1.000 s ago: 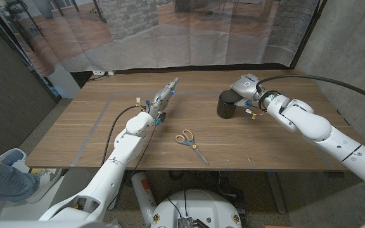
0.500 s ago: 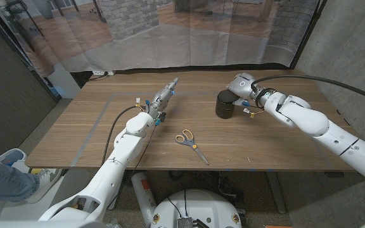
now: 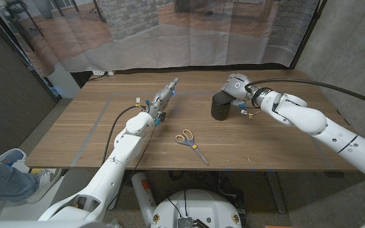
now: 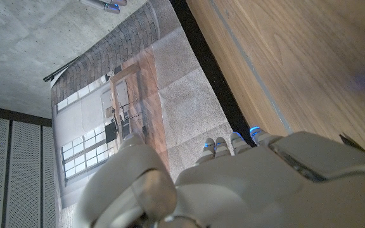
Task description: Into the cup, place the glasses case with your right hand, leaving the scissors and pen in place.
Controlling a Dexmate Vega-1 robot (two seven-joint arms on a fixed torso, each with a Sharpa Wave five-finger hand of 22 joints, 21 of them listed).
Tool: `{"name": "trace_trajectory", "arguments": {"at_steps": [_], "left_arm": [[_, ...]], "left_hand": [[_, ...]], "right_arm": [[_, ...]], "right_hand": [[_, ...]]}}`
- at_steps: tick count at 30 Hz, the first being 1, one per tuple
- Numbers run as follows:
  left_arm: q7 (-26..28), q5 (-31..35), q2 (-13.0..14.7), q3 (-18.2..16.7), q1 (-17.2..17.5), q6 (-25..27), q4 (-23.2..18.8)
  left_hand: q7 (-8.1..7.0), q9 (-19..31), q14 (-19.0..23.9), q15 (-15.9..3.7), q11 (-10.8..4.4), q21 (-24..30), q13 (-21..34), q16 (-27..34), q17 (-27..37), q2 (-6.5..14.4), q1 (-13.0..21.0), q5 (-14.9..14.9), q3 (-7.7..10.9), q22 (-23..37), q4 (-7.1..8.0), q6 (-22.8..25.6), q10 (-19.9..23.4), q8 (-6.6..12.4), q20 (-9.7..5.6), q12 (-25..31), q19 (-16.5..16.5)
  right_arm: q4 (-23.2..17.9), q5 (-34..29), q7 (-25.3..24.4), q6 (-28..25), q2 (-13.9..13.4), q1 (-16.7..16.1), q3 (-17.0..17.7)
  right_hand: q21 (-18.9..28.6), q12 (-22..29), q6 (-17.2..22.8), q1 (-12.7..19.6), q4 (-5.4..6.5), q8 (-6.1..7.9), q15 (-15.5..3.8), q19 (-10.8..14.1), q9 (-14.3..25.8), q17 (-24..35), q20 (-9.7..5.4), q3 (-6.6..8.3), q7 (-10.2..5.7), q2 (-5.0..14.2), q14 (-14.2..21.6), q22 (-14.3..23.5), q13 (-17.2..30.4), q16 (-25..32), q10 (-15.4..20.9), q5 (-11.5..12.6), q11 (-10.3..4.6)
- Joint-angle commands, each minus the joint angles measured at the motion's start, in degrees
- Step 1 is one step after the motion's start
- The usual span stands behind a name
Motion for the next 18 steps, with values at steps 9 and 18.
{"name": "trace_trajectory", "arguments": {"at_steps": [9, 18], "left_arm": [[-1.0, -0.1, -0.1, 0.3, -1.0, -0.4, 1.4], [-1.3, -0.2, -0.2, 0.4, -1.4, -0.6, 2.0]], "left_hand": [[-0.11, 0.2, -3.3, -0.07, -0.24, 0.3, 0.2, 0.1, 0.2, 0.2, 0.3, -0.3, -0.36, 0.2, 0.24, 0.2, -0.4, -0.01, 0.13, 0.1, -4.4], [-0.1, 0.2, -3.4, -0.09, -0.34, 0.3, 0.2, 0.1, 0.2, 0.3, 0.4, -0.3, -0.46, 0.2, 0.25, 0.3, -0.4, -0.01, 0.21, 0.1, -4.5]], "right_arm": [[-2.9, -7.2, 3.4, -3.9, 1.0, -1.2, 0.2], [-3.5, -7.2, 3.5, -4.2, 1.5, -1.8, 0.6]], "right_hand": [[-0.2, -3.3, -8.8, 2.7, -0.36, -1.35, -1.08, -3.3, -0.1, -0.4, 2.88, -0.68, -3.15, 4.29, -9.9, 0.3, -0.7, -0.1, -11.5, 1.1, 3.54], [-0.1, -3.7, -14.7, 1.6, -0.32, -1.65, 0.83, -4.0, -0.4, -0.6, 3.86, -1.18, -1.27, 3.29, -12.6, 0.2, -1.1, 0.0, -14.8, 1.3, 5.16]]}}
